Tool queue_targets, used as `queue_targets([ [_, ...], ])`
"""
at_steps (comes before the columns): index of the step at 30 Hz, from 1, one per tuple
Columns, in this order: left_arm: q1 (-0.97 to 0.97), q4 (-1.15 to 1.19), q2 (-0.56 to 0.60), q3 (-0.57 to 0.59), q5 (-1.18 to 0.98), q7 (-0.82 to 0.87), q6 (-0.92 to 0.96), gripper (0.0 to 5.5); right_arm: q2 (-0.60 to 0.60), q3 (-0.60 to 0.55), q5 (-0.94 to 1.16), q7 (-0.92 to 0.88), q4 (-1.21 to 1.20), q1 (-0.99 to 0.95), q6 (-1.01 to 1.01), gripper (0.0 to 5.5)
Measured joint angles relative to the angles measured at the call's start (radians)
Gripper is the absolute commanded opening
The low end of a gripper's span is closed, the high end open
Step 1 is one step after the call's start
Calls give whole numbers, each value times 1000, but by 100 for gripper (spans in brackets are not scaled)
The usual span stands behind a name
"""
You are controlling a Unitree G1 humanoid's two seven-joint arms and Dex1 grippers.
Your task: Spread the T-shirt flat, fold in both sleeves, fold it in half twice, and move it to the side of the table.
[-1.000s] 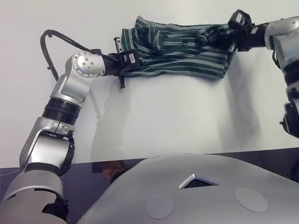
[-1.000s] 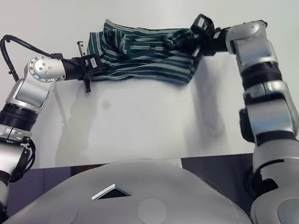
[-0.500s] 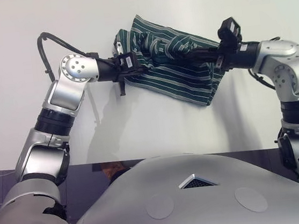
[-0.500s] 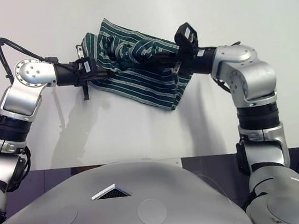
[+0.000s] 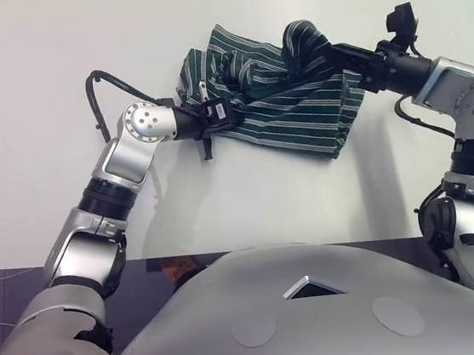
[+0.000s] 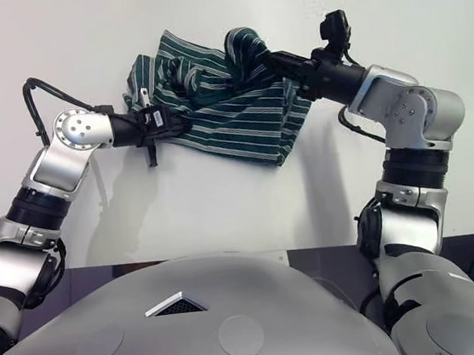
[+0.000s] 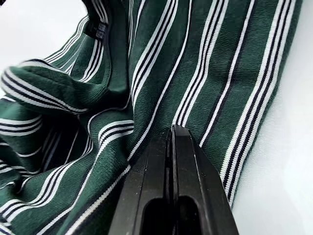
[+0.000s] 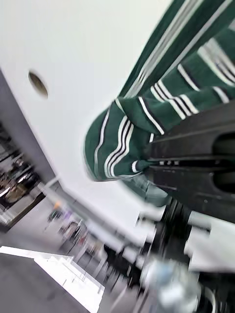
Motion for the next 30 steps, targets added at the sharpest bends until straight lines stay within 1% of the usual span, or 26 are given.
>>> queue_targets([
  [3, -1, 16, -11, 4, 0, 8, -8, 2, 48, -111, 111, -72, 62, -24, 73, 0],
  [6, 4, 17, -14, 4, 0, 15, -15, 2, 46, -219, 143, -177, 183, -16, 125, 0],
  [8, 12, 15, -14, 4, 0, 17, -18, 2, 27, -252, 140, -222, 217, 30, 150, 0],
  [9, 20, 9, -14, 4, 0, 25, -18, 0, 4, -253, 120, -228, 221, 69, 161, 30],
  [12, 30, 8, -13, 5, 5, 40, -18, 0, -75, -154, 60, -190, 166, 165, 138, 87],
  [13, 31, 9, -13, 5, 5, 43, -18, 0, -86, -129, 44, -174, 152, 176, 128, 104],
  [15, 30, 7, -13, 3, 5, 43, -21, 0, -112, -76, 27, -126, 105, 212, 105, 110],
  [16, 30, 7, -13, 3, 5, 43, -22, 0, -133, -72, 28, -89, 80, 225, 90, 110],
  [19, 35, 6, -7, 6, 5, 42, -27, 0, -227, -130, 54, 55, -5, 235, -10, 110],
  [20, 34, 6, -3, 6, 5, 39, -30, 0, -244, -124, 57, 99, -46, 221, -56, 91],
  [21, 32, 7, 2, 5, 5, 35, -33, 0, -253, -94, 49, 135, -90, 187, -102, 78],
  [23, 19, 12, 9, -1, 8, 19, -42, 0, -248, 50, -20, 188, -150, 123, -201, 40],
  [24, 15, 13, 13, -4, 8, 10, -46, 0, -214, 145, -89, 191, -146, 88, -259, 13],
  [25, 7, 16, 17, -6, 9, -1, -47, 0, -161, 236, -146, 183, -120, 60, -315, 2],
  [27, -17, 25, 22, -16, 10, -32, -49, 0, -29, 396, -268, 143, -23, 12, -420, 2],
  [28, -24, 27, 22, -21, 10, -37, -50, 0, 37, 449, -306, 125, 37, -3, -464, 2],
  [30, -25, 31, 23, -22, 10, -40, -57, 0, 116, 505, -378, 91, 167, -47, -539, 2],
])
